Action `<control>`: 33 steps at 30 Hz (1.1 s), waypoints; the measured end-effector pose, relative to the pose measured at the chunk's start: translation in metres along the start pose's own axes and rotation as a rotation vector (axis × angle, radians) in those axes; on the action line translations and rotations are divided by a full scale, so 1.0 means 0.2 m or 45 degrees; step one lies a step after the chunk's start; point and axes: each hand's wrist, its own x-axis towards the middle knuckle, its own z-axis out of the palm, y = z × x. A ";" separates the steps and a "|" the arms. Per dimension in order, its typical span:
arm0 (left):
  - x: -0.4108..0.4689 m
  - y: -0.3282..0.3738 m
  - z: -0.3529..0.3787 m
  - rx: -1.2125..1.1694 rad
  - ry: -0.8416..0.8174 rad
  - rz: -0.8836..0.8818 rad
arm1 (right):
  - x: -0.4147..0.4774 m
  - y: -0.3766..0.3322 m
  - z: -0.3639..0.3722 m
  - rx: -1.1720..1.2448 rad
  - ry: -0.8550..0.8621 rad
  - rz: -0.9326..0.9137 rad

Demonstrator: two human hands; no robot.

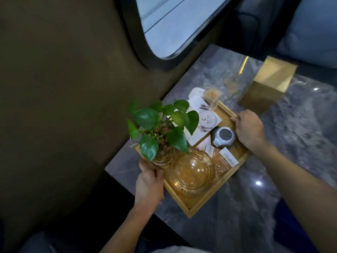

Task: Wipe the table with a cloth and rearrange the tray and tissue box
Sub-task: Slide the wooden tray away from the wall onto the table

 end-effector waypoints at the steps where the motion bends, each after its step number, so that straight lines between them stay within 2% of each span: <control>1: -0.01 0.01 0.03 0.003 -0.015 0.003 | -0.03 0.05 -0.02 0.007 0.008 0.030; 5: -0.09 0.06 0.16 0.005 -0.079 0.004 | -0.11 0.21 -0.08 0.033 -0.034 0.213; 8: -0.17 0.09 0.24 -0.031 -0.119 0.002 | -0.16 0.31 -0.10 0.055 -0.084 0.244; 17: -0.32 0.03 0.41 -0.119 -0.168 -0.047 | -0.24 0.46 -0.04 -0.030 -0.218 0.189; 33: -0.34 0.02 0.51 -0.063 -0.079 -0.163 | -0.26 0.53 0.01 0.022 -0.150 0.132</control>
